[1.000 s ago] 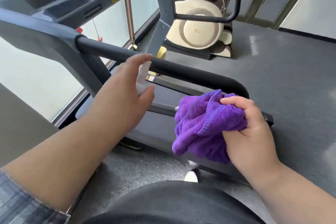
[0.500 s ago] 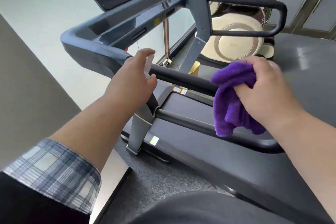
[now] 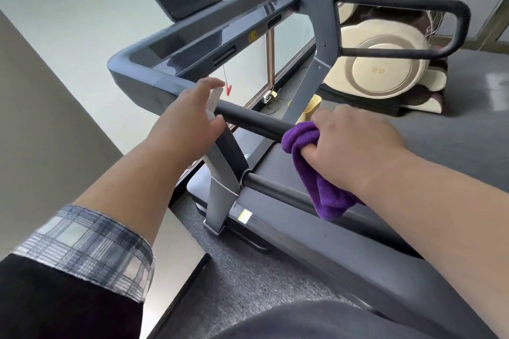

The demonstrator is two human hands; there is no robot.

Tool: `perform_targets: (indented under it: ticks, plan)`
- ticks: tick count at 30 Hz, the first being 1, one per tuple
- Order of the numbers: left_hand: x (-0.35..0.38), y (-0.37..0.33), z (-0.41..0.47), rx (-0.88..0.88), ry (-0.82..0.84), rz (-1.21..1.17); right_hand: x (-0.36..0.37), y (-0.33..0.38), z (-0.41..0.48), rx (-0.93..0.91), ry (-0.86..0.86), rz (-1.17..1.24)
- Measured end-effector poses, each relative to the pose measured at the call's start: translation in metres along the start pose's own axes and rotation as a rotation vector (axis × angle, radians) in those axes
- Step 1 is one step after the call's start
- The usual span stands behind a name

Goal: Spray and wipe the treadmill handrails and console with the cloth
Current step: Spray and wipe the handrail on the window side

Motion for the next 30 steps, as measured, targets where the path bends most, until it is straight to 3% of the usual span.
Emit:
perform_targets:
  ticks: [4,19,30]
  plan:
    - [0.004,-0.004,0.005,0.021,0.028,0.070,0.001,0.016,0.015,-0.086,0.041,0.016]
    - [0.014,-0.003,0.011,0.023,0.014,0.142,0.004,0.007,0.012,-0.048,-0.003,0.100]
    - [0.037,-0.062,-0.030,0.248,0.060,0.126,0.003,-0.022,-0.028,0.024,0.044,0.156]
Point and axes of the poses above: each hand's wrist, its own z-axis towards the middle knuckle, its own x-axis out of the palm, y = z × x, the point moved 6 cm from there along z, towards the middle knuckle, and after that the axes turned 13 degrees about -z, right-handed, at the moved point
